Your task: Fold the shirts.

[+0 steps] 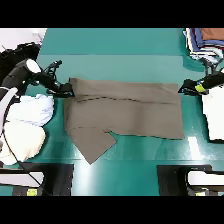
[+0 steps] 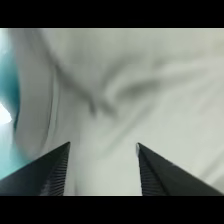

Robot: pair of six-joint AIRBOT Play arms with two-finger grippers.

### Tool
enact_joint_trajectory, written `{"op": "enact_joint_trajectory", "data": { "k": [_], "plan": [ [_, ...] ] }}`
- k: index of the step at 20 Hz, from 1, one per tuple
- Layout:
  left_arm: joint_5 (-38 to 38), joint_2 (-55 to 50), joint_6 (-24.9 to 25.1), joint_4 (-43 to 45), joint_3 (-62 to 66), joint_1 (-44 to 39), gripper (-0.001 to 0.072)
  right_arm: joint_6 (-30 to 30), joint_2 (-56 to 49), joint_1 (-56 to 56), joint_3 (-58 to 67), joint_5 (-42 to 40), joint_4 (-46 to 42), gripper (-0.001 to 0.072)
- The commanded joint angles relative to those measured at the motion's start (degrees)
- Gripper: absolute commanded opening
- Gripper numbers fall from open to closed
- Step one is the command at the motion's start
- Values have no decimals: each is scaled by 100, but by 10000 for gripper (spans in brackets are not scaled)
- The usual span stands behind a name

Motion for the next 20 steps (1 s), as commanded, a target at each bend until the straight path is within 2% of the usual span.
{"op": "enact_joint_trajectory", "data": {
  "k": [1, 5, 9, 13, 16, 19, 20],
  "plan": [
    [-542, 999, -136, 326, -686, -2, 482, 9, 693, -192, -326, 385, 120, 408],
    [-461, 2470, -393, 212, -2815, -4, 482, 7, 1604, -210, -1062, 155, 120, 408],
    [7, 3294, -608, -295, -4444, -4, 483, 9, 1978, -208, -1392, 136, 138, 408],
    [863, 3388, -533, -1425, -5176, -4, 483, 9, 1989, -208, -1386, 149, 396, 408],
    [1438, 3388, -350, -1956, -5407, -4, 481, 7, 1989, -208, -1386, 140, 581, 407],
    [1519, 3388, -223, -2232, -5410, -4, 480, 7, 1989, -210, -1388, 282, 570, 408],
    [1504, 3388, -216, -2286, -5399, -4, 456, 7, 1989, -232, -1390, 411, 507, 408]
  ]
}}
